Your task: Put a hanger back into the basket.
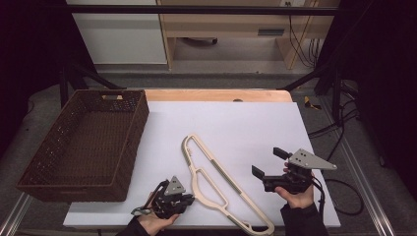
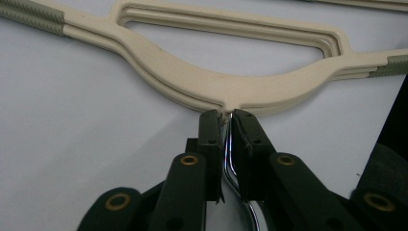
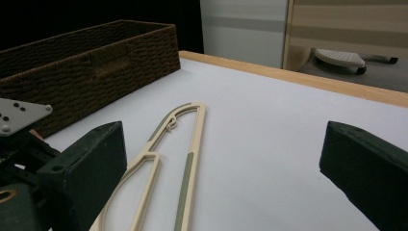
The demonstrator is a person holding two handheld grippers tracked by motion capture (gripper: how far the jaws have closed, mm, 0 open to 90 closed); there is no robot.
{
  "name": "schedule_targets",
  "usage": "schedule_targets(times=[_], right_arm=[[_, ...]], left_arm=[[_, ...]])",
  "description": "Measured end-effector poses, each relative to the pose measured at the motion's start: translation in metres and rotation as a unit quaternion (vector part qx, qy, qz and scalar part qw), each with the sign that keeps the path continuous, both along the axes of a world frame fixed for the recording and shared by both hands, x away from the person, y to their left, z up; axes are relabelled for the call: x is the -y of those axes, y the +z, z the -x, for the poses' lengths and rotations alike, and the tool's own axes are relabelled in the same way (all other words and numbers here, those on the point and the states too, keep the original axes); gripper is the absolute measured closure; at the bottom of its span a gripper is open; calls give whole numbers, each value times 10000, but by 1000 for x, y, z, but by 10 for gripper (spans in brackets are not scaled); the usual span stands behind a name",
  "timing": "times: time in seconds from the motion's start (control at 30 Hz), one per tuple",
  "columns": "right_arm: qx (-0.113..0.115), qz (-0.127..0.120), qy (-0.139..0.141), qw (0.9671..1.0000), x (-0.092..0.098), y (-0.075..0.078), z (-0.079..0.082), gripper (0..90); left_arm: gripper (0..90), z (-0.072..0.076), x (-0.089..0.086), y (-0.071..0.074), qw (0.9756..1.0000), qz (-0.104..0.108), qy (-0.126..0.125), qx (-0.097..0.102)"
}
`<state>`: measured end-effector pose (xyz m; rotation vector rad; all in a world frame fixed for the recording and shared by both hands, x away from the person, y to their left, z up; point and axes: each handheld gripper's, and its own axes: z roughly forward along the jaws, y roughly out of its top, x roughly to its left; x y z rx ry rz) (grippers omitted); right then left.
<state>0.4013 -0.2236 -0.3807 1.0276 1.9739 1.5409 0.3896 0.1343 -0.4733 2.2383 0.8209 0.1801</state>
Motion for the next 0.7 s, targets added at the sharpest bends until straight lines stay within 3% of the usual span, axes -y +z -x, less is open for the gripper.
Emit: schedule_targets(times=[0.1, 0.23, 0.5, 0.7], right_arm=[[-23, 11, 14, 10000, -2, -1, 0, 29], [-58, 56, 99, 9999, -6, -3, 1, 29], [-163, 162, 237, 9995, -19, -7, 4, 36], [-356, 331, 446, 9978, -38, -12, 10, 70]], left_arm=[[868, 1, 1, 1, 10000, -63, 29, 5], [873, 1, 1, 1, 9999, 13, 90, -50], [880, 5, -1, 11, 9997, 176, 165, 86], [884, 7, 1, 19, 9997, 131, 139, 141]])
